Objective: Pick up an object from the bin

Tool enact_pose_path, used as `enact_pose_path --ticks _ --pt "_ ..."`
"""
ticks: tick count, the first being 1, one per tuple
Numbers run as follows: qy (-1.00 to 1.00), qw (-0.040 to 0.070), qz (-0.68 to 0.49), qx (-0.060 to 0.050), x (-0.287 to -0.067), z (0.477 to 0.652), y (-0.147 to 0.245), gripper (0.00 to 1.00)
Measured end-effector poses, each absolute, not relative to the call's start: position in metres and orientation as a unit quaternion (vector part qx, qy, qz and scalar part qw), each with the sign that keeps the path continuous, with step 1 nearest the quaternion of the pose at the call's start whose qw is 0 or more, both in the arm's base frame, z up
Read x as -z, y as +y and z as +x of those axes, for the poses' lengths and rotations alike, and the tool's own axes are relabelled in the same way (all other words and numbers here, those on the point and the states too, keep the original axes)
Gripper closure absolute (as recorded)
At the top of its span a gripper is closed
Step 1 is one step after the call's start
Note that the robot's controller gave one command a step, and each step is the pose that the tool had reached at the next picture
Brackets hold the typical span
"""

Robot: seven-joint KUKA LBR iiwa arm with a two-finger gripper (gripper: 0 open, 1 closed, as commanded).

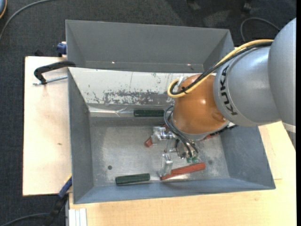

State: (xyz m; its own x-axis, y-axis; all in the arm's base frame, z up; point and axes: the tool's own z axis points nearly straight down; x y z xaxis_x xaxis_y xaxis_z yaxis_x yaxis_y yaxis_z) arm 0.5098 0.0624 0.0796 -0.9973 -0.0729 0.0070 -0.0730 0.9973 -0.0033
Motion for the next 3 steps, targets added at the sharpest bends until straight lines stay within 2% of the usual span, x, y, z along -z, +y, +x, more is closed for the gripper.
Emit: enact_pose_path --ticks 1,2,3 --pt "-0.984 -0.004 0.18 0.001 -0.071 0.531 0.078 0.0" --pt "-0.987 -0.006 0.161 -0.001 -0.125 0.551 0.024 0.0" --pt "-0.999 -0.002 0.041 0.0 -0.07 0.581 -0.013 0.0"
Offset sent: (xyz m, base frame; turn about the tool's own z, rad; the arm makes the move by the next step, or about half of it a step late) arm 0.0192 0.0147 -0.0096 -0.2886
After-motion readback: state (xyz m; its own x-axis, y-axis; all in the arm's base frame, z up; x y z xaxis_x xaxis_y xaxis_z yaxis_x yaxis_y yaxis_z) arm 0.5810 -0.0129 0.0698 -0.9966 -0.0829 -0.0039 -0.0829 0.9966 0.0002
